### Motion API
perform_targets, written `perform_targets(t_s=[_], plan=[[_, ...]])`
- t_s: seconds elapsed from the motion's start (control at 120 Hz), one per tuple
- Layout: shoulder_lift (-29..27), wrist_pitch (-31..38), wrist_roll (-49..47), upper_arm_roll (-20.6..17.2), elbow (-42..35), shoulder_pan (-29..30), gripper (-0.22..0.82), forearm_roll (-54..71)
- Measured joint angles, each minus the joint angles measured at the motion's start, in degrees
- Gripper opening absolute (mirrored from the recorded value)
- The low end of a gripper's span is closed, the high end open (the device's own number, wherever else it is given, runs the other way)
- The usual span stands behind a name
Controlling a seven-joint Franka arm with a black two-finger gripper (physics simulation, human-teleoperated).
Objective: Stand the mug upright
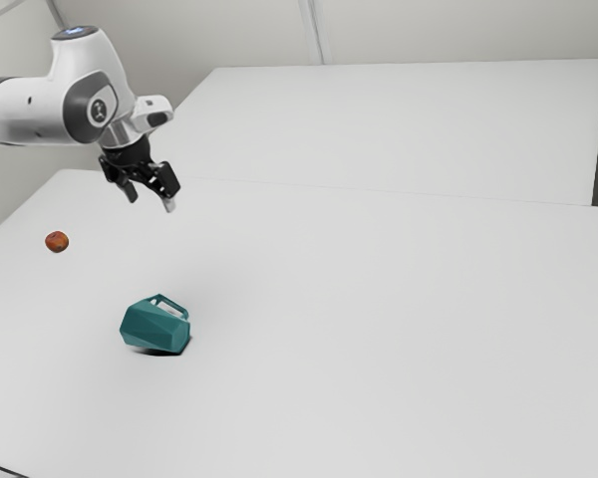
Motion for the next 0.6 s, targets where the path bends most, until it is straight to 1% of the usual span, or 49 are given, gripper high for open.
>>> perform_targets(t_s=[0.033, 0.092, 0.133, 0.225, 0.292, 0.392, 0.45, 0.55, 0.6], plan=[[-0.02, 0.03, 0.0, 0.3, -0.24, -0.33, 0.6, -0.22], [-0.16, 0.06, 0.33, 2.59, -1.52, -1.61, 0.6, -2.49], [-0.64, -0.17, 0.69, 3.6, -2.25, -1.02, 0.6, -4.39], [-1.45, -0.97, 1.82, 1.35, -5.5, 6.34, 0.6, -11.86], [-1.45, -2.35, 3.81, 0.77, -9.35, 11.31, 0.6, -19.19], [-0.58, -4.45, 6.75, 0.59, -11.9, 15.89, 0.6, -25.3], [0.49, -5.57, 8.52, 0.59, -12.74, 16.29, 0.6, -27.33], [2.51, -7.08, 11.41, 0.86, -12.8, 14.33, 0.6, -29.25], [3.05, -7.69, 12.73, 0.96, -12.76, 14.25, 0.6, -29.74]])
